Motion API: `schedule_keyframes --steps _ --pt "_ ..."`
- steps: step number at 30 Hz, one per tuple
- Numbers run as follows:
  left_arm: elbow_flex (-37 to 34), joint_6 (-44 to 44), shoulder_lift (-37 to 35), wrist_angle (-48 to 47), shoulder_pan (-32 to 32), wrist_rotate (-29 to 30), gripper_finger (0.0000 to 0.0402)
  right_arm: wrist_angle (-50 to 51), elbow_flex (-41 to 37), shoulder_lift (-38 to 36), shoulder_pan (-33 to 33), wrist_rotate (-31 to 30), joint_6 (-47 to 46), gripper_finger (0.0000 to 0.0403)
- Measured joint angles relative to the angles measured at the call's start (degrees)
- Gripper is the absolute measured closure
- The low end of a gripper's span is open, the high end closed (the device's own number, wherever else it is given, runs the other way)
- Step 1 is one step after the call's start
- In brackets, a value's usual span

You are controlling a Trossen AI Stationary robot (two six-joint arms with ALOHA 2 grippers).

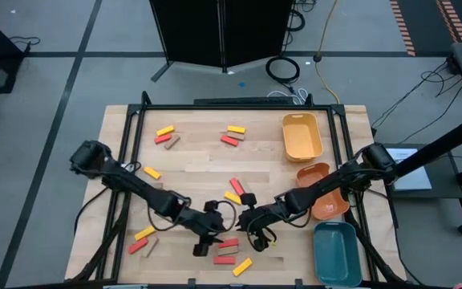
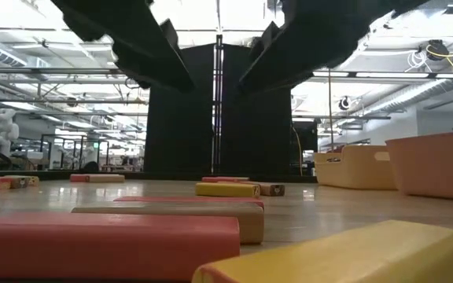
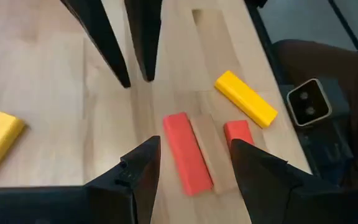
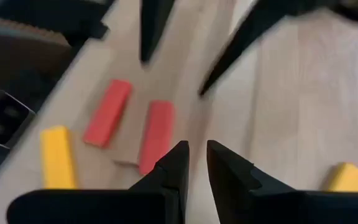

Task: Sort blocks
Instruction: Put the red block into the orange bin

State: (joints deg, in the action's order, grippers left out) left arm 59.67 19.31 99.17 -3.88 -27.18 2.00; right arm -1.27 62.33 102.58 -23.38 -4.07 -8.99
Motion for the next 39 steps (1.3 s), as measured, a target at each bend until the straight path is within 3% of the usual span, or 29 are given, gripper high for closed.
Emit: schedule_keyframes --steps 5,10,17,39 --pt "0.84 1.41 5.04 1.39 -0.2 -0.02 0.021 2.57 0.0 0.18 -3.25 -0.42 -2.8 0.0365" --pt "0.82 1.4 9.19 5.69 -2.09 3.89 0.0211 5.14 -0.02 0.28 -9.59 -13.37 -2.16 0.0399" --pt "0.87 2.74 10.2 7.02 -4.61 13.21 0.0211 4.4 0.0 0.03 -12.58 -13.79 -3.86 0.0402" --pt "0.87 8.82 14.82 5.97 -8.64 18.25 0.0211 2.67 -0.02 0.18 -11.81 -14.06 -2.34 0.0403"
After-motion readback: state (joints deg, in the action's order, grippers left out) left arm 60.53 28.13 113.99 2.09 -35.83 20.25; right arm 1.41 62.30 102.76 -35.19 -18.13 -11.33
